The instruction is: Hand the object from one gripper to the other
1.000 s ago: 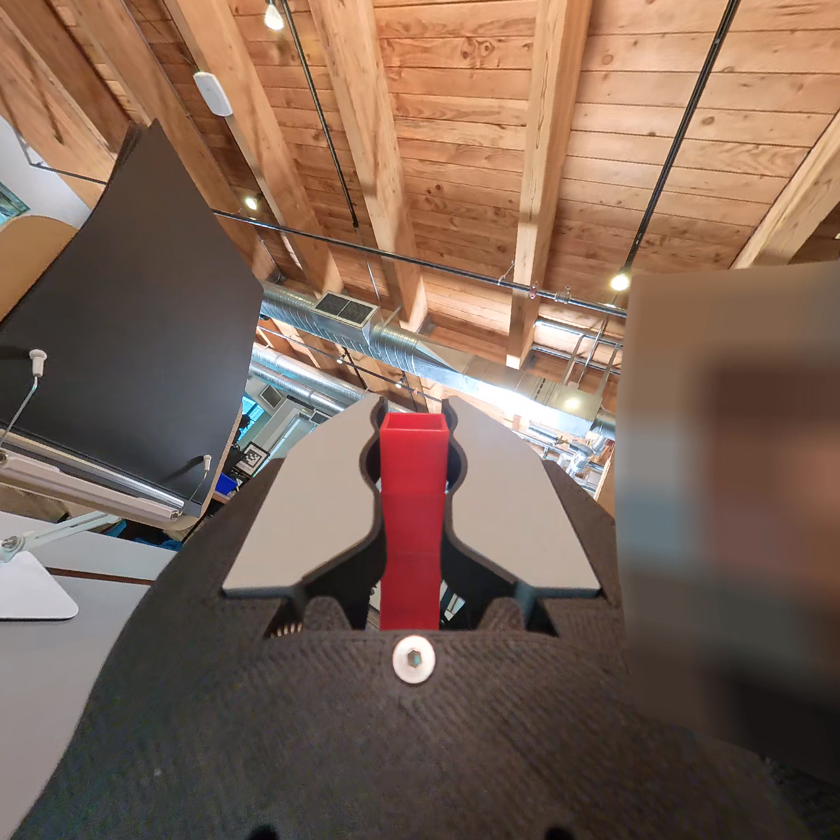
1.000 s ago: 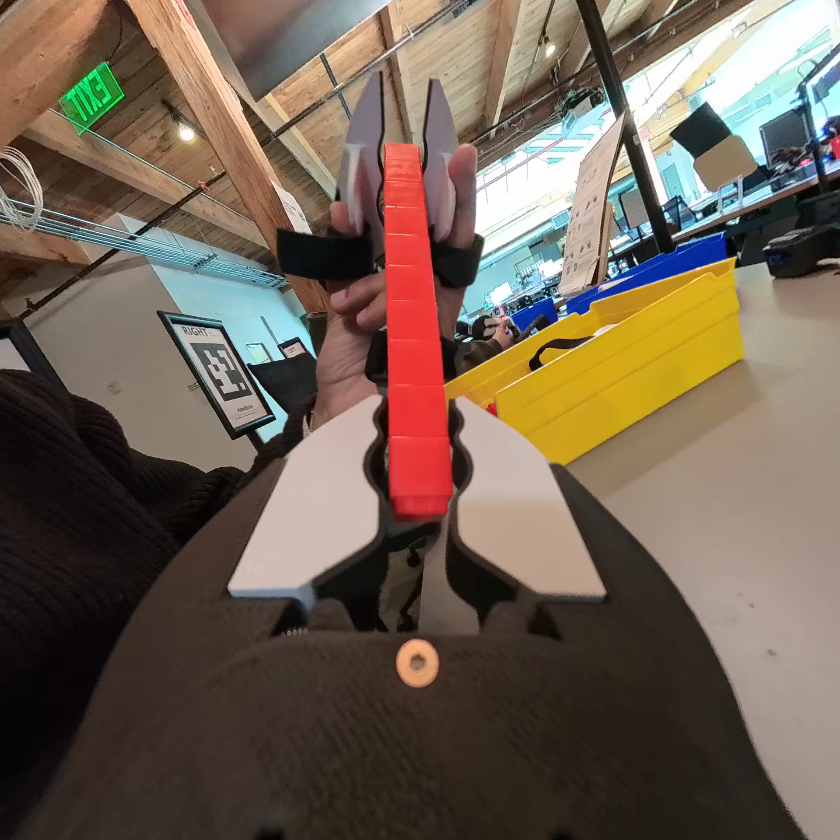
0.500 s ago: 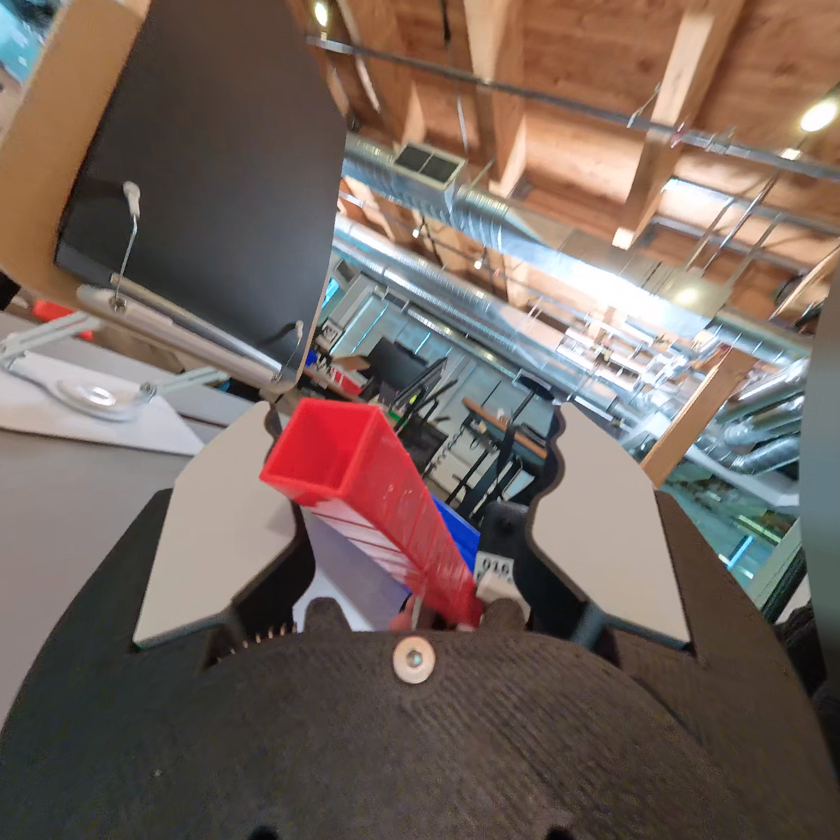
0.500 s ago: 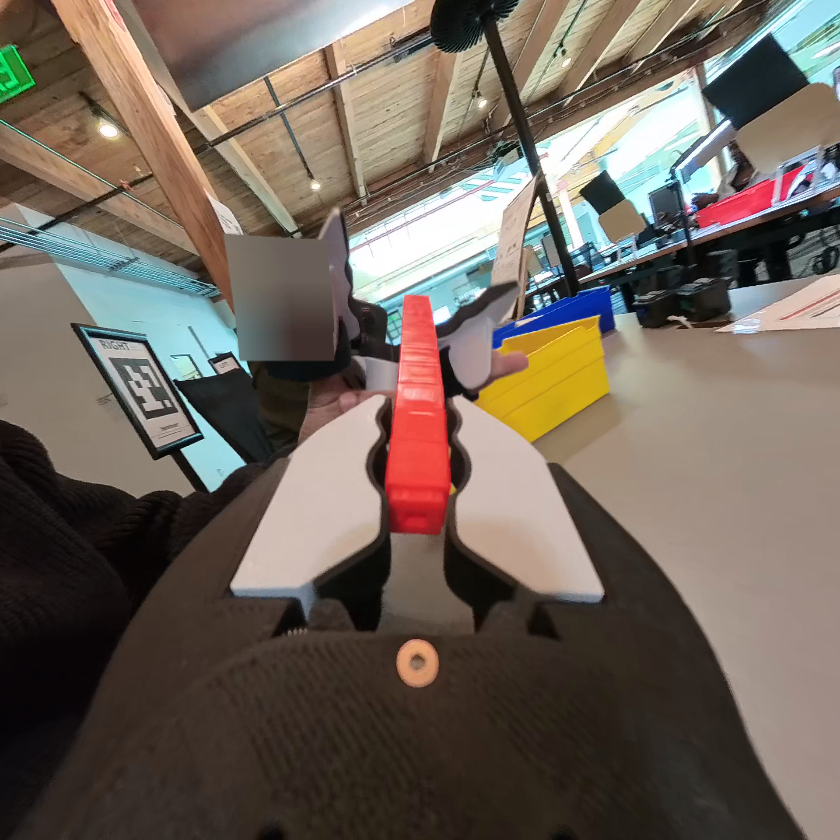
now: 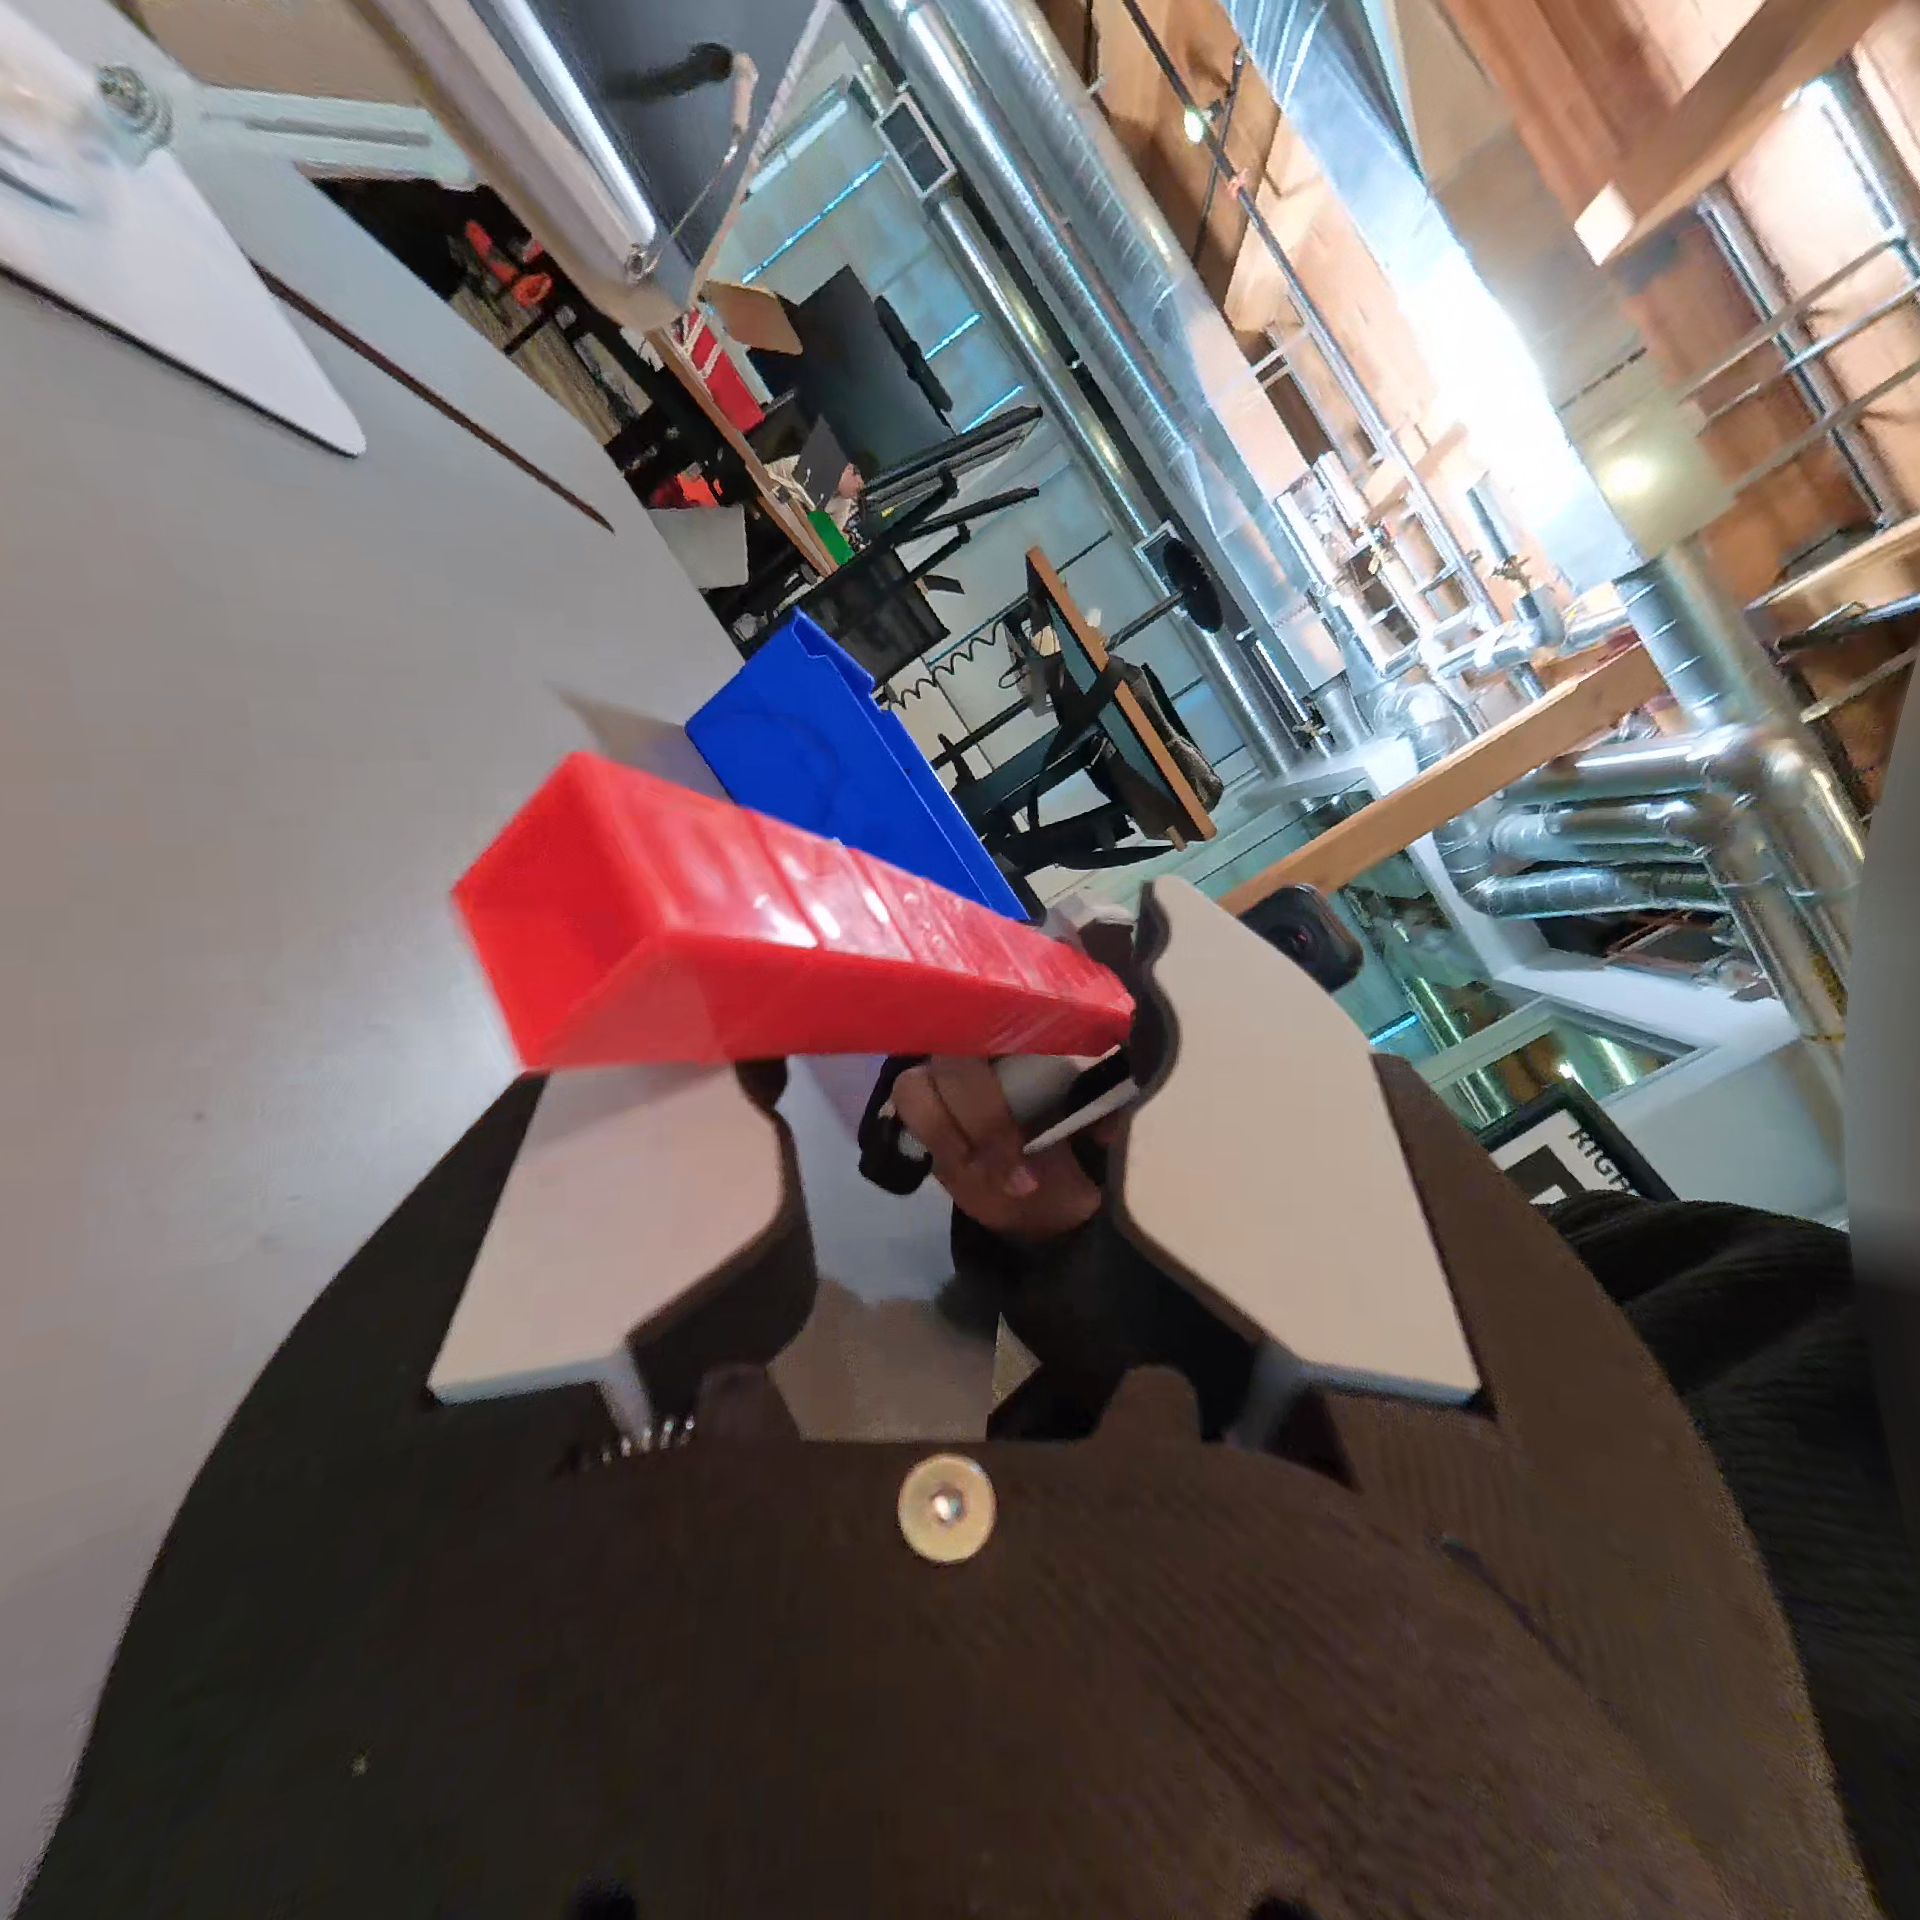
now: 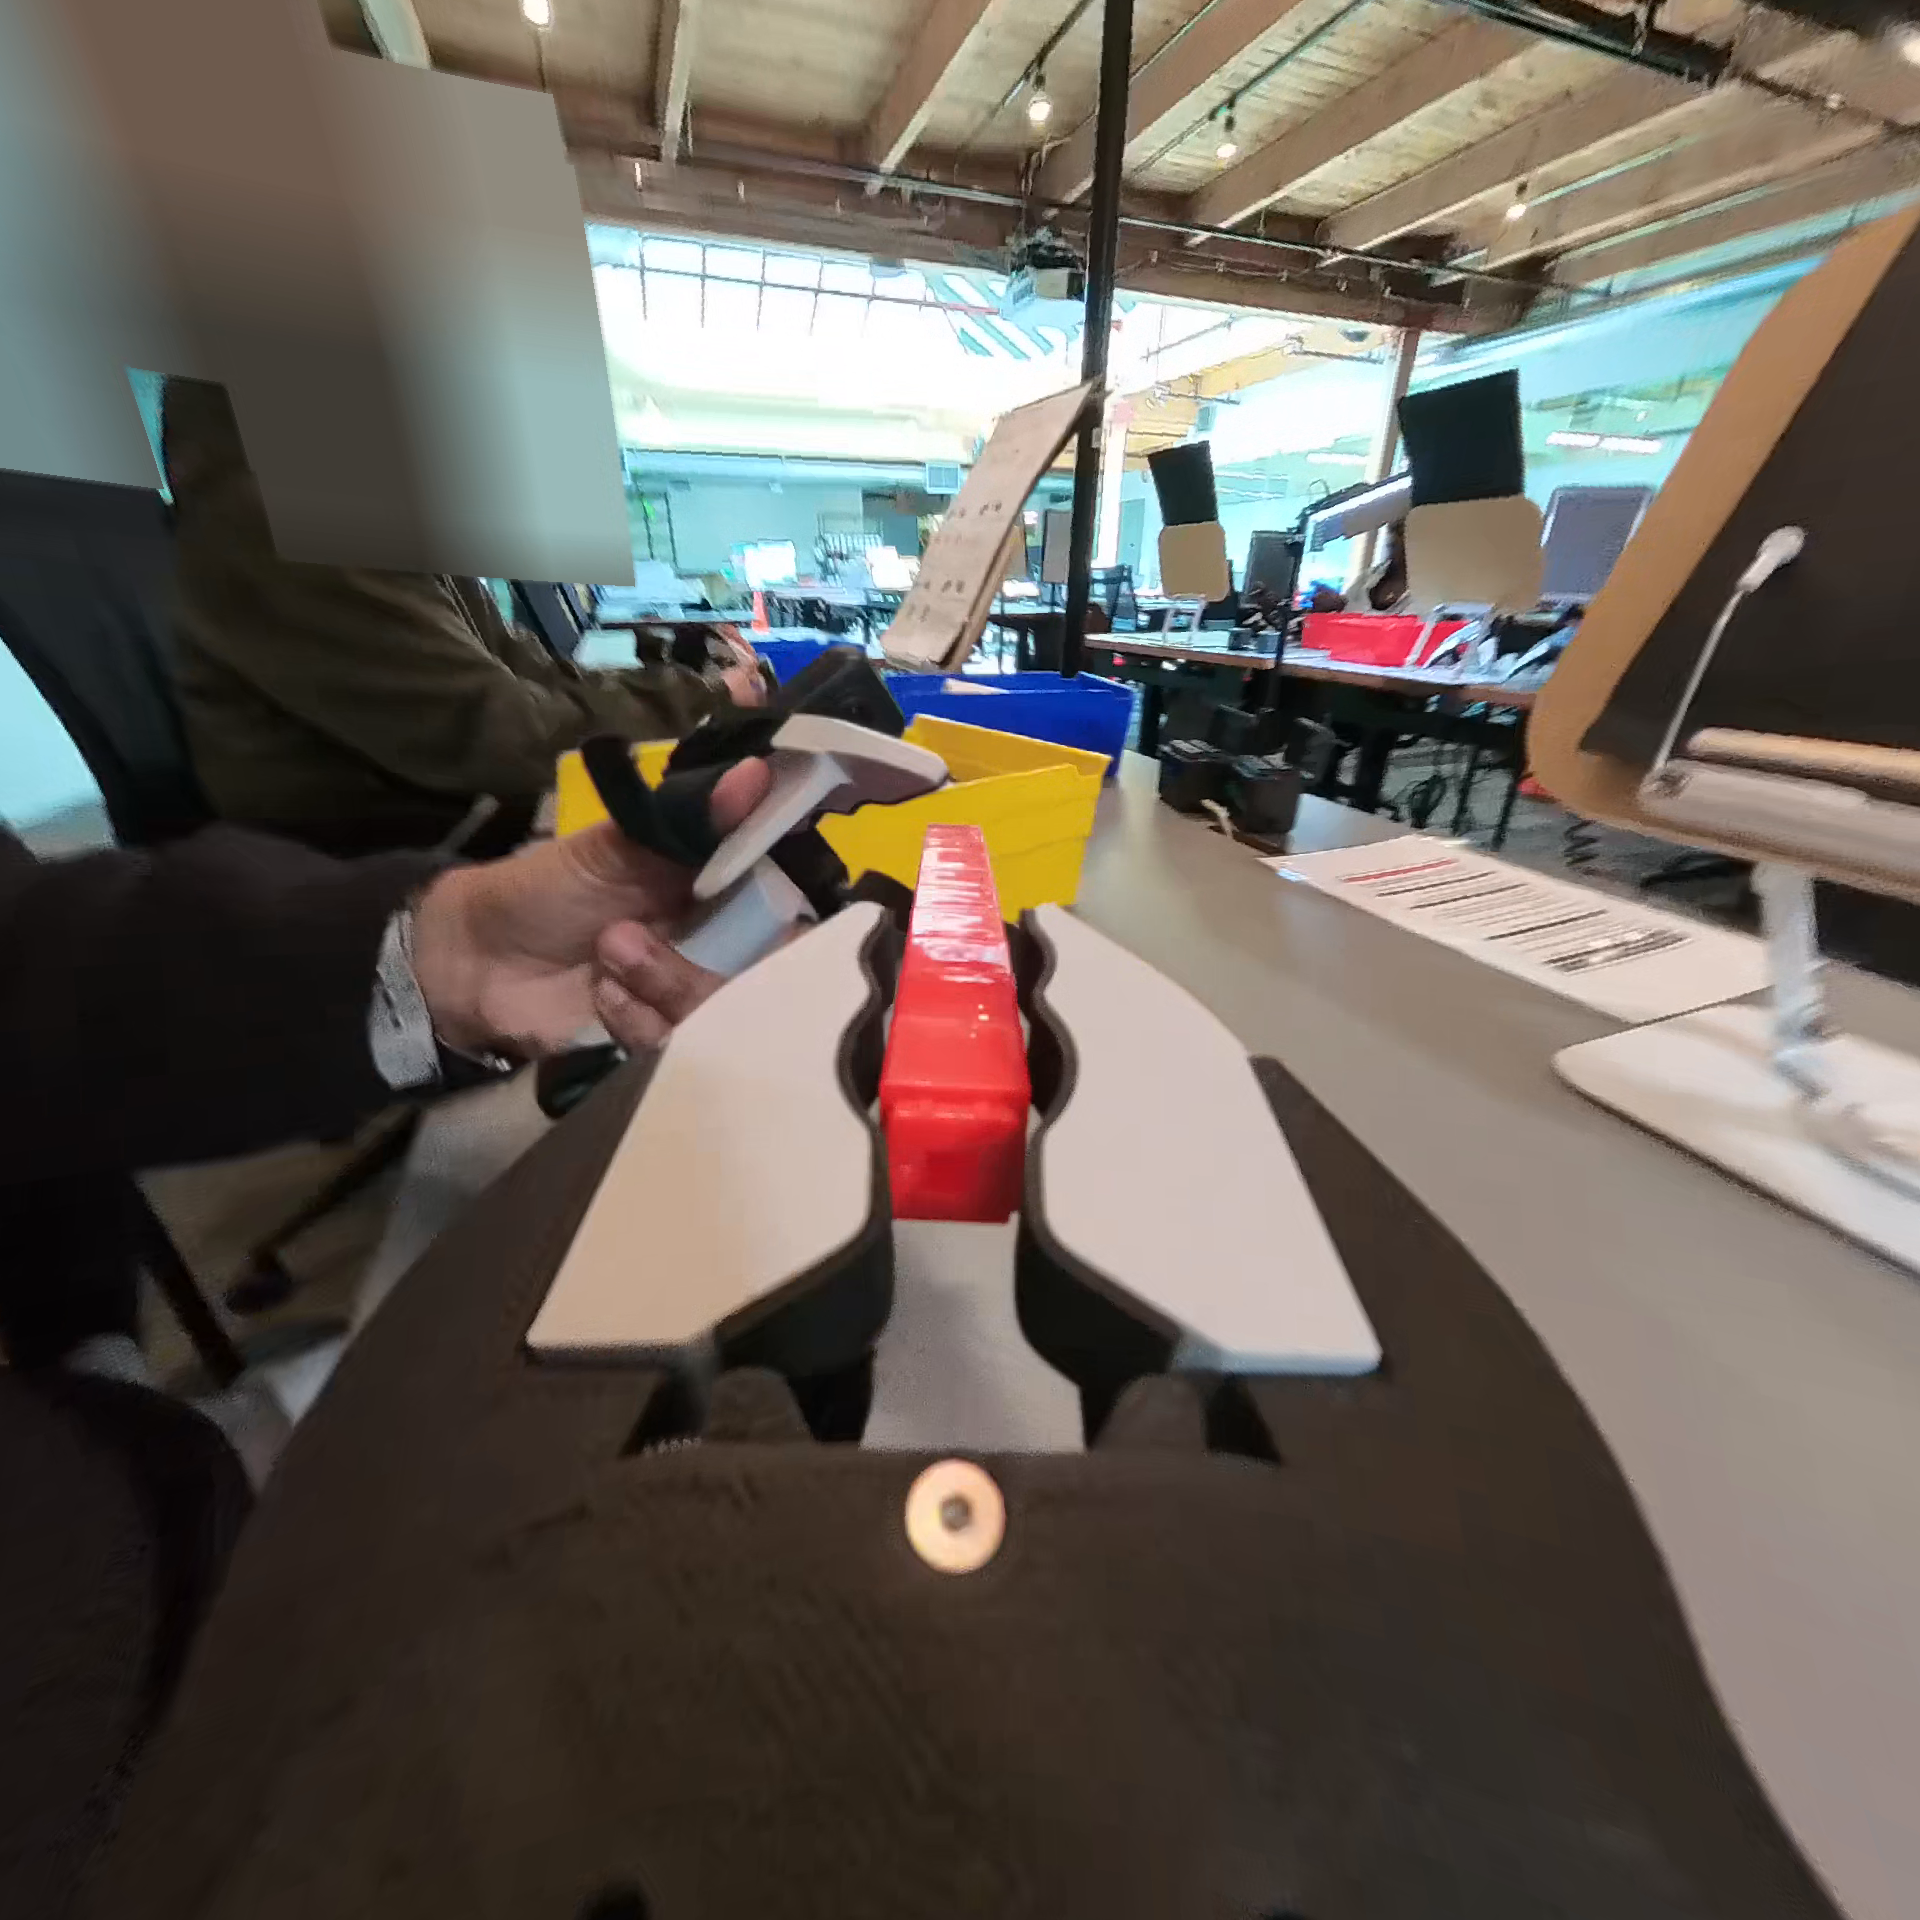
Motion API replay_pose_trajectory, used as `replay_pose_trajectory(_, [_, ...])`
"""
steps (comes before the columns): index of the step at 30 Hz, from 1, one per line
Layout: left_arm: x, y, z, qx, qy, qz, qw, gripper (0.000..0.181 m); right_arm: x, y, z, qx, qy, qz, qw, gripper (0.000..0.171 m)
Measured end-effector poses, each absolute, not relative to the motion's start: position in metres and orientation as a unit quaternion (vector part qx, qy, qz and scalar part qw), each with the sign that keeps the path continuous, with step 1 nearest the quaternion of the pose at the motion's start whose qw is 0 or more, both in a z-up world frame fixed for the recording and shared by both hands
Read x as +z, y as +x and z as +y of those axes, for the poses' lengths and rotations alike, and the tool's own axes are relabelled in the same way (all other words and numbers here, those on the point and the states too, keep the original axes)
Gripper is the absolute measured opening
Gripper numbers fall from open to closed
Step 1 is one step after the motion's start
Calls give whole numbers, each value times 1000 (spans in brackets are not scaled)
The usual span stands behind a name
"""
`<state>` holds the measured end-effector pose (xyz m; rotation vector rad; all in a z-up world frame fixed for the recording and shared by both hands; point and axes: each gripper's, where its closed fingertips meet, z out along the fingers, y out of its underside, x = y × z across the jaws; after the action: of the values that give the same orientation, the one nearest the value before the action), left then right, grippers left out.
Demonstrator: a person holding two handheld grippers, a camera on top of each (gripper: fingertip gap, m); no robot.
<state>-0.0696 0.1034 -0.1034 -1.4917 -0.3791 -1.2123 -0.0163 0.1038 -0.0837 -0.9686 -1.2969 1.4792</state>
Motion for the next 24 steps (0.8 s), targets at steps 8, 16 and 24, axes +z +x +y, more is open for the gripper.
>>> replay_pose_trajectory(8, [-102,-88,99,-526,-609,-180,565,52,-92,-8,109,519,-338,-592,516,23])
replay_pose_trajectory(16, [-102,-83,95,-531,-616,-144,563,31,-96,-2,114,519,-313,-609,511,23])
replay_pose_trajectory(24, [-97,-82,94,-526,-610,-134,577,23,-107,-5,121,510,-340,-614,497,24])
